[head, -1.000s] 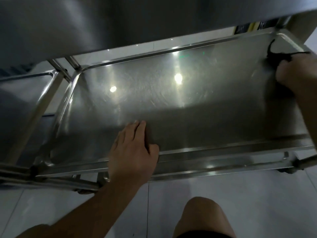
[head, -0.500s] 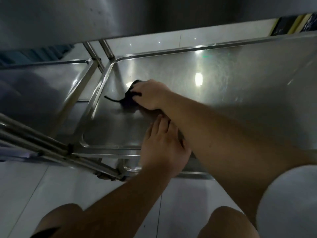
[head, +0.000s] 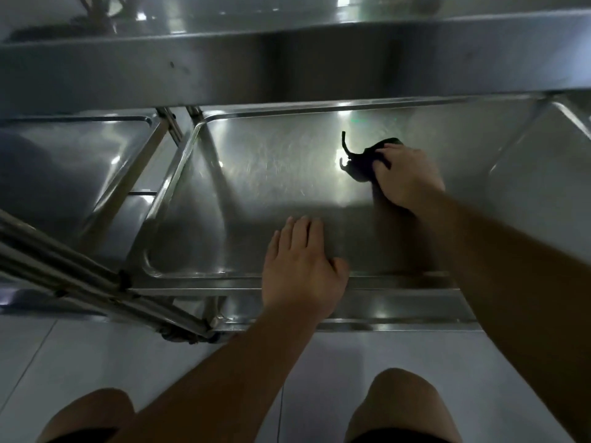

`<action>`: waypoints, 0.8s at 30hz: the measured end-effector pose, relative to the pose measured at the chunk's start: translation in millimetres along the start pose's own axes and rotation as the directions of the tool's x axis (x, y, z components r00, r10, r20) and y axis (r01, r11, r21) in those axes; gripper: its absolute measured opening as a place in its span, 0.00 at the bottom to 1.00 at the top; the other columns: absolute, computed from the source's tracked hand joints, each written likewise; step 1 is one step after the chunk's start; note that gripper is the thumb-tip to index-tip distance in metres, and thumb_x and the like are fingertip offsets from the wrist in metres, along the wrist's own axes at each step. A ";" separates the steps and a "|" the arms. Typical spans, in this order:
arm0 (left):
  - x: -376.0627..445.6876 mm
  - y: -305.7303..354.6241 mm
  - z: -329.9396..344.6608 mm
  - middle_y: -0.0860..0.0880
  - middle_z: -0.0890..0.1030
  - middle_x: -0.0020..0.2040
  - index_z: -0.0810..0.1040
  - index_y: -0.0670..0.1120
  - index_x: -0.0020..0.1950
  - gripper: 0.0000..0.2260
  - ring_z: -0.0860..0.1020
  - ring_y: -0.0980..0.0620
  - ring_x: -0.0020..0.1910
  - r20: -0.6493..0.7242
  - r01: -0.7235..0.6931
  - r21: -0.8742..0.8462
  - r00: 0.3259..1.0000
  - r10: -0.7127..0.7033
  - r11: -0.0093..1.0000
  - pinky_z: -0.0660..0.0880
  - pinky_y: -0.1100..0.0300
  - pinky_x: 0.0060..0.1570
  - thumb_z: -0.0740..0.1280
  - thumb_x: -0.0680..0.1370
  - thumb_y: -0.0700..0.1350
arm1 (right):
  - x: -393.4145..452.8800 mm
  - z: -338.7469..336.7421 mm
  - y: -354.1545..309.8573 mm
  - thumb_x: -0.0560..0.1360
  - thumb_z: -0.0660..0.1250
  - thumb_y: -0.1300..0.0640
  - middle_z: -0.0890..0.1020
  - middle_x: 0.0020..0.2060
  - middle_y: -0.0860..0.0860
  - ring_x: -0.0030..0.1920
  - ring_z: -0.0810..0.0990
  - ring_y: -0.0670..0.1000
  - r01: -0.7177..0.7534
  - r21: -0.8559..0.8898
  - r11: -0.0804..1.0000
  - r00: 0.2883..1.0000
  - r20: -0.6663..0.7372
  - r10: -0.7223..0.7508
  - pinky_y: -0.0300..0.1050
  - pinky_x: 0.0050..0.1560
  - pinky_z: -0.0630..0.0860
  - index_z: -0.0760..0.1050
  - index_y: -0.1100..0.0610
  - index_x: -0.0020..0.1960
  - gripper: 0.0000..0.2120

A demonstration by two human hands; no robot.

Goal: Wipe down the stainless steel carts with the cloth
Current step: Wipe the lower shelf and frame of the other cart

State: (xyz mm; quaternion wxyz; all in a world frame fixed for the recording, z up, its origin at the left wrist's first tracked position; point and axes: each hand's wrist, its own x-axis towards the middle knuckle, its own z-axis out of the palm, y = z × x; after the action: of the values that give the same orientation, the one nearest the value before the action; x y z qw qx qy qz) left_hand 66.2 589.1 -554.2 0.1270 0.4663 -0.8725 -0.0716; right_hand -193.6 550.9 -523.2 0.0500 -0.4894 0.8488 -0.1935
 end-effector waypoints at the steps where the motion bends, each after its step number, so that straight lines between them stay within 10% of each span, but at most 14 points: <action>1: -0.3 0.1 -0.3 0.44 0.69 0.79 0.67 0.45 0.81 0.32 0.64 0.43 0.80 0.004 0.002 -0.001 1.000 -0.002 1.000 0.58 0.46 0.82 0.59 0.79 0.57 | -7.0 2.4 -5.2 0.82 0.58 0.45 0.79 0.69 0.47 0.67 0.77 0.59 -0.011 -0.003 1.000 1.000 0.009 0.011 0.54 0.68 0.74 0.79 0.46 0.69 0.20; 9: 0.6 -0.3 -5.1 0.40 0.57 0.86 0.53 0.41 0.86 0.38 0.53 0.43 0.85 0.081 0.019 -0.027 0.997 -0.017 0.999 0.49 0.49 0.83 0.57 0.81 0.58 | -89.3 -14.2 27.1 0.84 0.65 0.46 0.72 0.74 0.40 0.75 0.66 0.41 0.403 0.102 0.909 0.889 0.192 -0.416 0.42 0.78 0.56 0.77 0.46 0.74 0.19; 13: 0.5 -0.3 -7.6 0.40 0.57 0.86 0.54 0.41 0.86 0.36 0.53 0.43 0.85 0.103 0.005 -0.012 0.995 -0.004 1.000 0.50 0.48 0.84 0.54 0.81 0.58 | -112.4 -49.3 122.8 0.84 0.63 0.45 0.74 0.76 0.47 0.75 0.72 0.56 0.003 0.002 1.000 1.000 0.008 -0.003 0.53 0.77 0.62 0.75 0.43 0.74 0.19; 17: -1.2 0.8 -9.6 0.38 0.58 0.85 0.57 0.39 0.85 0.36 0.55 0.41 0.85 0.099 -0.007 0.001 0.995 0.007 1.000 0.52 0.45 0.83 0.55 0.81 0.57 | -142.1 -82.3 206.2 0.77 0.47 0.32 0.78 0.66 0.62 0.60 0.79 0.68 -0.509 -0.162 0.845 0.860 -0.136 0.492 0.64 0.63 0.76 0.70 0.47 0.72 0.32; 24: -1.3 -1.4 -11.8 0.37 0.59 0.84 0.58 0.37 0.85 0.36 0.55 0.39 0.84 0.111 -0.008 -0.005 0.994 0.009 1.000 0.51 0.43 0.83 0.56 0.81 0.56 | -171.2 -42.8 101.0 0.83 0.54 0.38 0.82 0.61 0.57 0.53 0.80 0.63 -0.431 -0.172 0.886 0.895 -0.205 0.396 0.57 0.55 0.79 0.73 0.45 0.69 0.21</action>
State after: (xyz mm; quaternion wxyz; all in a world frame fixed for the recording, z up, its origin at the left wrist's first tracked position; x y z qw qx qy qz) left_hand 71.4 589.3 -543.5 0.0798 0.4575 -0.8801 -0.0990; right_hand -199.0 753.5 -539.8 -0.0323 -0.2818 0.9506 -0.1260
